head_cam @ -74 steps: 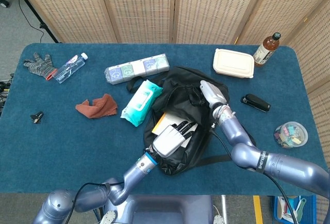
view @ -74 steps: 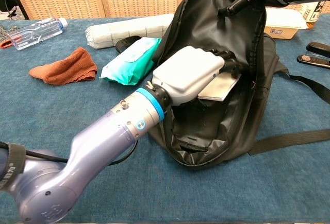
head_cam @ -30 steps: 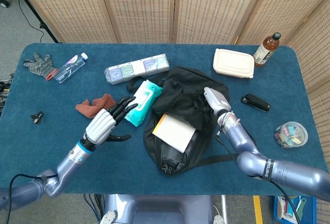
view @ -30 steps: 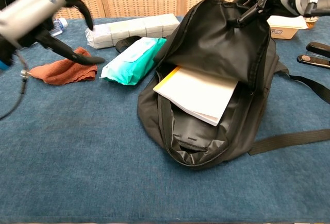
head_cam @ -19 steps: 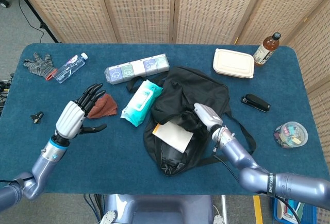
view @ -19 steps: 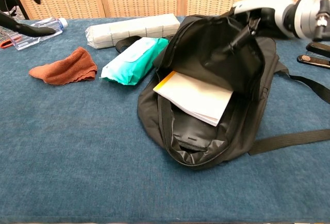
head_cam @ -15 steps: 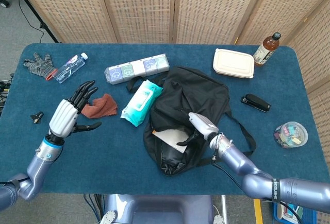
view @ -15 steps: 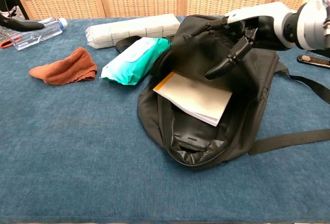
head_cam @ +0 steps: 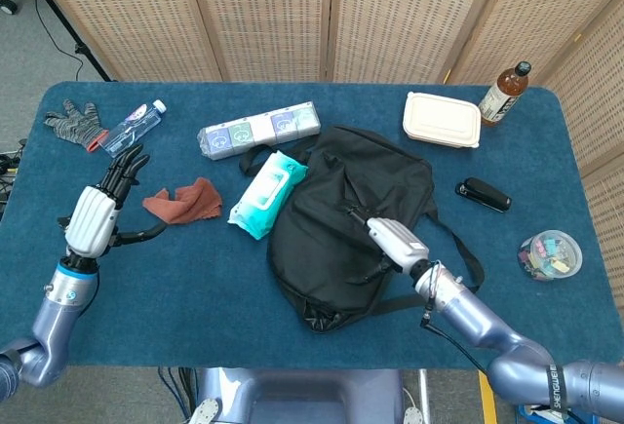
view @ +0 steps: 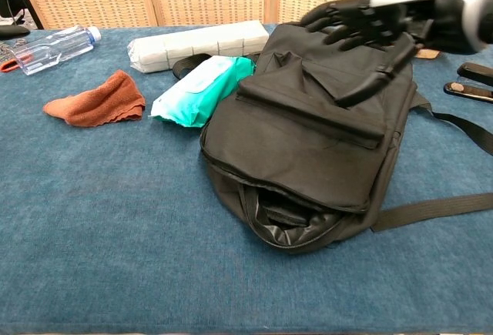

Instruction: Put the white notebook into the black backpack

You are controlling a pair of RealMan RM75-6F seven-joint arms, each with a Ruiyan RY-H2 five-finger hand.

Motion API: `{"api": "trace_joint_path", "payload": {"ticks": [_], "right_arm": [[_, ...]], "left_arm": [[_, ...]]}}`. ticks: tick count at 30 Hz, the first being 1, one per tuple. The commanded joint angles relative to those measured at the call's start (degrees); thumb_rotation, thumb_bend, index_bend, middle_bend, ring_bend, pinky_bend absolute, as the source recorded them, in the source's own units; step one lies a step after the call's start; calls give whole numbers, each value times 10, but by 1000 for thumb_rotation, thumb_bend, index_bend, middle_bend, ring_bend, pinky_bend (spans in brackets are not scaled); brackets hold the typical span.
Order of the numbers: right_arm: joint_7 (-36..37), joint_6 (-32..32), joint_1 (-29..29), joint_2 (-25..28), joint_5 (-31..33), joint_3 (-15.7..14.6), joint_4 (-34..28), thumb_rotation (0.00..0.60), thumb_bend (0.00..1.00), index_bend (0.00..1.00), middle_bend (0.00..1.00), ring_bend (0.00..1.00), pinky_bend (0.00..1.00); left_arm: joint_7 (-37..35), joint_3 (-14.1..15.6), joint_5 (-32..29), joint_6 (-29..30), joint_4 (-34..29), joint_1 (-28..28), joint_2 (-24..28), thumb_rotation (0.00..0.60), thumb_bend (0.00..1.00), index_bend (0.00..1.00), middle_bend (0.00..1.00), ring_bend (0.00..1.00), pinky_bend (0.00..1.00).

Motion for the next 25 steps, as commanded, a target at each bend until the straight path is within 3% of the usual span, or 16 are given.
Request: {"api": "trace_joint_path", "payload": {"ticks": [1, 6, 11, 13, 17, 25], "right_arm": [[-30, 56, -40, 5, -80, -44, 61, 600, 0, 0, 0, 0, 0], [-41, 118, -88, 1, -158, -101, 151, 600, 0, 0, 0, 0, 0], [-43, 172, -131, -6, -190, -136, 215, 600, 0, 0, 0, 0, 0], [-51, 210, -167, -9, -196, -157, 246, 600, 0, 0, 0, 0, 0], [-61, 262, -209, -14, -203, -172, 264, 600, 0, 0, 0, 0, 0], [-83, 296, -245, -4, -192, -177, 248, 600, 0, 0, 0, 0, 0]], "left_arm": [[18, 1, -10, -3, -17, 14, 12, 600, 0, 0, 0, 0, 229], [74, 2, -33, -7, -70, 44, 40, 600, 0, 0, 0, 0, 116], [121, 10, -57, -14, -116, 73, 66, 600, 0, 0, 0, 0, 22], [160, 20, -94, -33, -155, 99, 88, 600, 0, 0, 0, 0, 4], [211, 27, -131, -48, -215, 126, 121, 600, 0, 0, 0, 0, 0], [229, 26, -162, -65, -230, 152, 132, 600, 0, 0, 0, 0, 0]]}}
